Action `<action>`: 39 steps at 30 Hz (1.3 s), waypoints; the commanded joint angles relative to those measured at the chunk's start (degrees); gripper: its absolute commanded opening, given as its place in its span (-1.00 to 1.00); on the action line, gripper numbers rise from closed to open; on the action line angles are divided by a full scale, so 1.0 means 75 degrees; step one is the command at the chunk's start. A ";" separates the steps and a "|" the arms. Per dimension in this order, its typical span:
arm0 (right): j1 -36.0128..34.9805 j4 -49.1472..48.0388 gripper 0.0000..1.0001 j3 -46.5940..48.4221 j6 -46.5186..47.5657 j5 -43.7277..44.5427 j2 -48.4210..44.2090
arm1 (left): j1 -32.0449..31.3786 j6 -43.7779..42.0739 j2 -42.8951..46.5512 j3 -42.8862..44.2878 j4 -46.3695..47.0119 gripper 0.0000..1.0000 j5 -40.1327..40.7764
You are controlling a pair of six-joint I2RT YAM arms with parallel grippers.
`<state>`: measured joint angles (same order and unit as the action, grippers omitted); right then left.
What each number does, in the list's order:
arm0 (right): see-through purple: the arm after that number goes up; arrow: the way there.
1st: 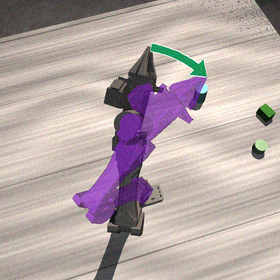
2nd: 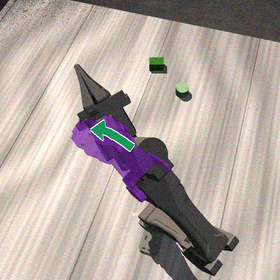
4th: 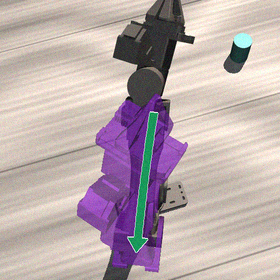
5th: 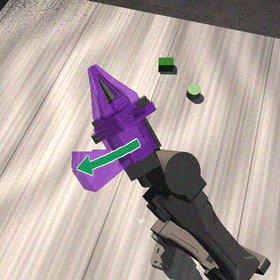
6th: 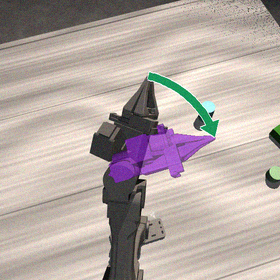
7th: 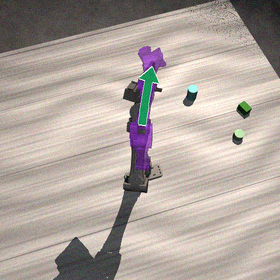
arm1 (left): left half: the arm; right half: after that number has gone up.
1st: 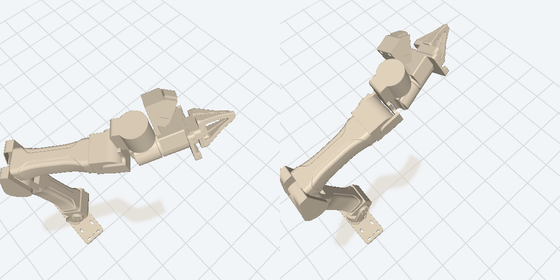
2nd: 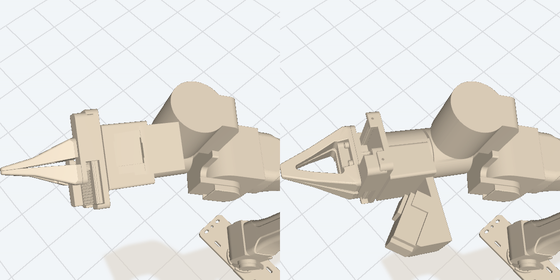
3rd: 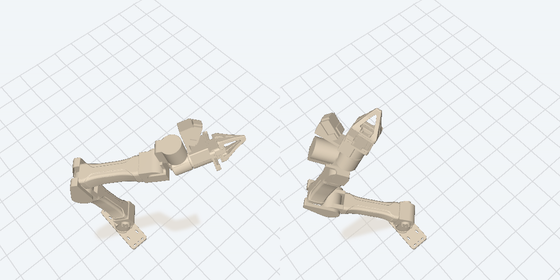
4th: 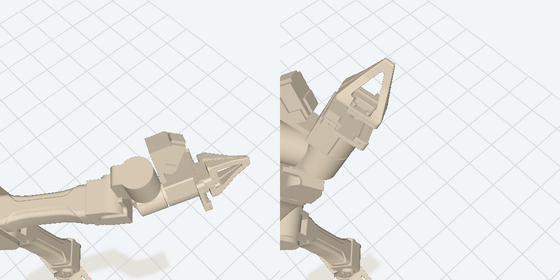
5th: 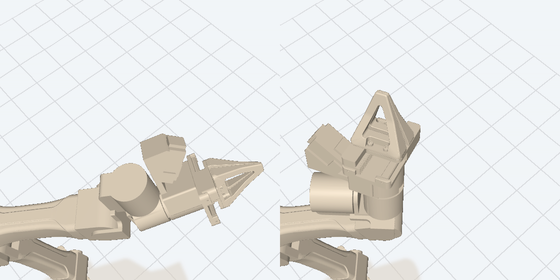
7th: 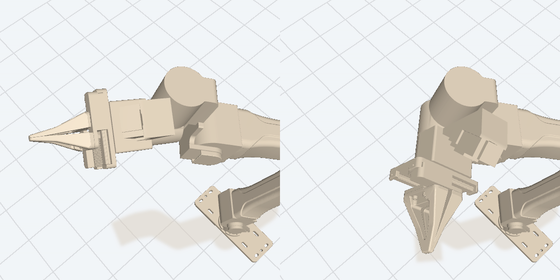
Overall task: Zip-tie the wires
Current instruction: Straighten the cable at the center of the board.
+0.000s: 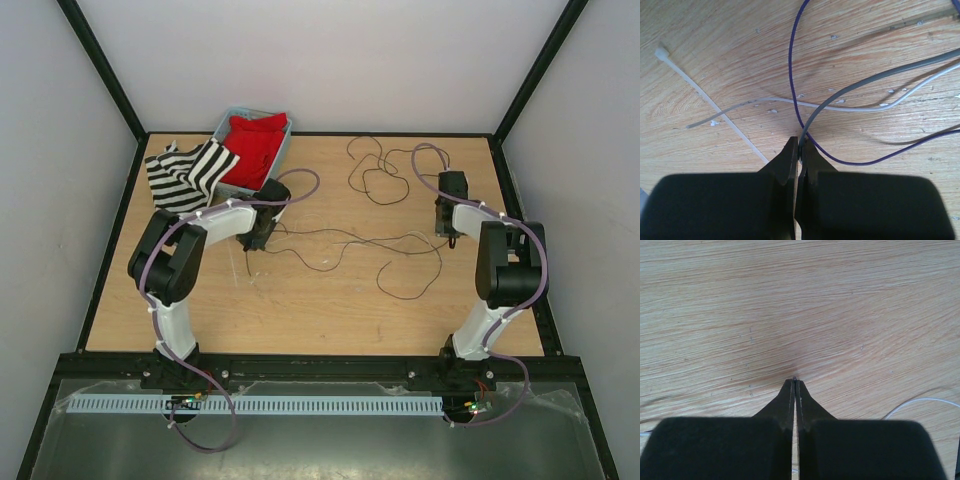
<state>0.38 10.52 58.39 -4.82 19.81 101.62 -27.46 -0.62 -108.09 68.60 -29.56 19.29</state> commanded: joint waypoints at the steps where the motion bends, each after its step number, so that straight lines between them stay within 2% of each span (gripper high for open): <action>1: 0.0016 0.0105 -0.83 -0.0072 -0.0128 -0.0369 -0.0304 | 0.0019 -0.0049 -0.0168 0.0132 -0.0186 -1.00 0.0230; 5: 0.0025 0.0186 -0.63 -0.0017 -0.0131 -0.0477 -0.0382 | -0.0001 -0.0066 -0.0211 0.0126 -0.0202 -1.00 0.0298; 9: 0.0019 0.0243 -0.46 0.0023 -0.0131 -0.0634 -0.0526 | -0.0016 -0.0038 -0.0152 0.0120 -0.0200 -0.90 0.0349; 14: 0.0012 0.0281 -0.31 0.0109 -0.0228 -0.1198 -0.0809 | -0.0005 -0.0028 -0.0014 0.0152 -0.0201 -0.38 0.0328; 21: 0.0016 0.0338 -0.01 0.0358 -0.0312 -0.1697 -0.1150 | 0.0332 0.0171 0.0428 0.0159 -0.0184 -0.18 -0.0340; 29: 0.0019 0.0330 0.48 0.0947 -0.0551 -0.2788 -0.1501 | 0.0699 0.0575 0.1216 0.0205 -0.0132 0.40 -0.1280; 37: 0.0013 -0.0211 0.64 0.1464 -0.0871 -0.3528 -0.1177 | 0.1323 0.1108 0.2019 -0.0088 0.0379 0.96 -0.2500; 39: 0.0007 -0.0324 0.65 0.1584 -0.0945 -0.3706 -0.1037 | 0.1490 0.1249 0.2191 -0.0213 0.0595 0.97 -0.2754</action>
<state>0.40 10.98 67.48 -9.78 -3.95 92.40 -18.39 5.63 -94.72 68.73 -28.14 4.21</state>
